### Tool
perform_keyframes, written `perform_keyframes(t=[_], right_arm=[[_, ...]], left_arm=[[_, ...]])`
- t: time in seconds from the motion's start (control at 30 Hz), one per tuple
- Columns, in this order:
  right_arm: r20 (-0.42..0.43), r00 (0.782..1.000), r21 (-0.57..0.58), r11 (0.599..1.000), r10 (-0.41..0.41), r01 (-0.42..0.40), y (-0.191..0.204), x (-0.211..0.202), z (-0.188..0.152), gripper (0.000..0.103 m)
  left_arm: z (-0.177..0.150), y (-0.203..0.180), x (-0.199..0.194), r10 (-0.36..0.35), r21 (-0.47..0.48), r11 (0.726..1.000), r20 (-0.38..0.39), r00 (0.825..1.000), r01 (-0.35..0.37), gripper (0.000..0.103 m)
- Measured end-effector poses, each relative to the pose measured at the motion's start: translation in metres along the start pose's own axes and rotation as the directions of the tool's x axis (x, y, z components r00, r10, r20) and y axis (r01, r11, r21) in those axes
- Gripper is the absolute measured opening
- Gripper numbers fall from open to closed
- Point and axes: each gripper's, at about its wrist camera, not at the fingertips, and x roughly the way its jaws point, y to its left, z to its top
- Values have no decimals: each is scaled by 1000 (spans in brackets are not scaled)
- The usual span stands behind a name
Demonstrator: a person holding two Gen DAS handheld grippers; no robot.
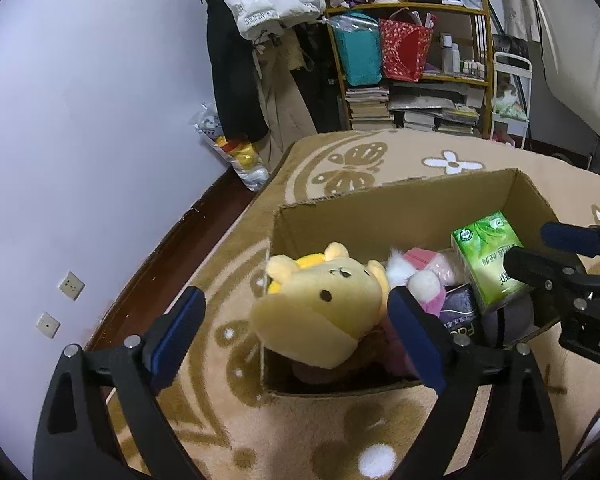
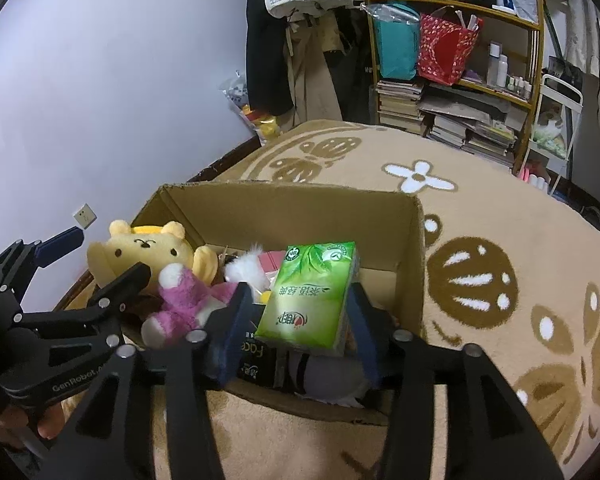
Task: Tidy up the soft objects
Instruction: 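Carry the yellow plush and green tissue pack into the box and open both tools, then withdraw both open tools up and away from the box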
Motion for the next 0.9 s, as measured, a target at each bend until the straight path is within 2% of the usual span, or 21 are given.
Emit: perform_keyframes(t=[0.07, 0.13, 0.17, 0.2, 0.4, 0.73, 0.9], right_arm=[[13, 1000, 0, 1000, -7, 7, 0, -6, 0, 72], [22, 1000, 7, 1000, -9, 9, 0, -11, 0, 84], [23, 1000, 11, 1000, -9, 8, -1, -13, 0, 87], [24, 1000, 18, 1000, -9, 9, -2, -15, 0, 92], [23, 1000, 41, 999, -4, 3, -5, -23, -1, 103], [30, 999, 47, 998, -35, 34, -6, -50, -4, 103], [36, 999, 52, 998, -38, 36, -5, -72, -7, 103]], left_arm=[[1, 3, -5, 3, -4, 1000, 6, 1000, -3, 93], [1, 5, -9, 12, -6, 1000, 12, 1000, -12, 98], [1, 6, -11, 21, -8, 1000, 20, 1000, -21, 103], [0, 7, -14, 26, -8, 1000, 29, 999, -26, 103], [-3, 10, -27, 28, 2, 1000, 41, 999, -28, 103], [-4, 18, -53, 10, -14, 1000, 33, 999, -10, 103], [-3, 24, -79, 23, -39, 999, 64, 998, -21, 103]])
